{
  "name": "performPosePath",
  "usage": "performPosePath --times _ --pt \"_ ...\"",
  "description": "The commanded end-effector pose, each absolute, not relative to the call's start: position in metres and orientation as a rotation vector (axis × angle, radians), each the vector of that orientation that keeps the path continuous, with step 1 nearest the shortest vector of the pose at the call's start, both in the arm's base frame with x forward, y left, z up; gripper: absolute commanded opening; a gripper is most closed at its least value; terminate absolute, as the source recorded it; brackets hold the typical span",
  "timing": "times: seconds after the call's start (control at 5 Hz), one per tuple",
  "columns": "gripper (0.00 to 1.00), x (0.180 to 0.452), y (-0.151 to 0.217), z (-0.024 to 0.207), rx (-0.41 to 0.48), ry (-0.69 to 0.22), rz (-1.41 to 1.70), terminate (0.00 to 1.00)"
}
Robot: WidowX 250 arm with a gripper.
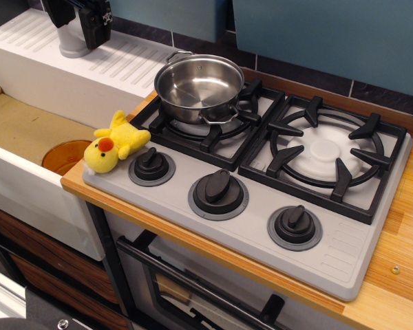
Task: Put stuffedduck in pan
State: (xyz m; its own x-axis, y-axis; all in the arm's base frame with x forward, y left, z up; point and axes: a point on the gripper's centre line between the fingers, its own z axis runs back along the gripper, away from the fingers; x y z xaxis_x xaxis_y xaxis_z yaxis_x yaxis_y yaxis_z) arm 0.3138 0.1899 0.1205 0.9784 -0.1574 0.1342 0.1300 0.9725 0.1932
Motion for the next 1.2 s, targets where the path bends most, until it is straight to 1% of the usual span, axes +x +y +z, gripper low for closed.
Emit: performPosePath --times 0.0,0.2,0.6,0.8,1.0 --pt "1.00 0.314 0.190 0.121 0.185 -0.149 -0.146 0.00" --pt "1.00 0.293 0.175 0.121 0.185 -0.181 -0.133 0.00" --pt "1.00 0.269 0.145 0.121 0.220 -0.225 -0.088 0.00" --pt "1.00 0.265 0.133 0.116 0.219 -0.249 -0.067 0.00" --pt "1.00 0.266 0.123 0.109 0.199 -0.274 -0.058 0.00"
